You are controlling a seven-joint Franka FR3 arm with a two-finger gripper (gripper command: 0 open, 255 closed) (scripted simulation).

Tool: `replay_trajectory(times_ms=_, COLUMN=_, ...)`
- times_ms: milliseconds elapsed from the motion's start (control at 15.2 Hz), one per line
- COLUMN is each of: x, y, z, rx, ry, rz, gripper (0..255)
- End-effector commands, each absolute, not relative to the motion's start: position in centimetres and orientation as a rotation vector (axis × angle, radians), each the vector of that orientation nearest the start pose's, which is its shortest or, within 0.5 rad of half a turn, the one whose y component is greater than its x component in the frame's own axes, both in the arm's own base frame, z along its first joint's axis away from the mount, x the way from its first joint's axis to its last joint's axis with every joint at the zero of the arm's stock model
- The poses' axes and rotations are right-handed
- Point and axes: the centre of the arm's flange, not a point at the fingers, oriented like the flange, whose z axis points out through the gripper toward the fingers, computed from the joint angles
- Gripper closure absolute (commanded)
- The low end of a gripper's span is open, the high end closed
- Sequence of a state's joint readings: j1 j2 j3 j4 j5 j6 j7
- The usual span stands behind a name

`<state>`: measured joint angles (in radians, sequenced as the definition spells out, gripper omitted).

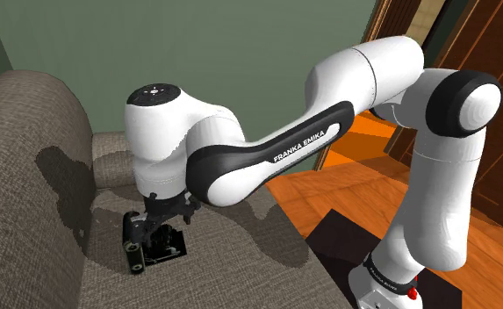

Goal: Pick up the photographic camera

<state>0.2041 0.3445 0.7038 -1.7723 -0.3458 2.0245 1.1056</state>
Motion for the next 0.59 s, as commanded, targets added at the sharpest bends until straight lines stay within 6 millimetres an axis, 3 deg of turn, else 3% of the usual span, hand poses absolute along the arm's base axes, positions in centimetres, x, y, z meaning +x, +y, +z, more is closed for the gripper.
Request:
replay_trajectory(times_ms=0, x=43.2, y=46.5, z=39.4, rx=-3.185, ry=0.119, rz=-0.124, gripper=0)
replay_trajectory(times_ms=396, x=43.2, y=46.5, z=37.0, rx=-3.185, ry=0.119, rz=-0.124, gripper=0)
replay_trajectory(times_ms=462, x=43.2, y=46.5, z=37.0, rx=-3.185, ry=0.119, rz=-0.124, gripper=255)
replay_trajectory(times_ms=528, x=43.2, y=46.6, z=37.1, rx=-3.185, ry=0.119, rz=-0.124, gripper=255)
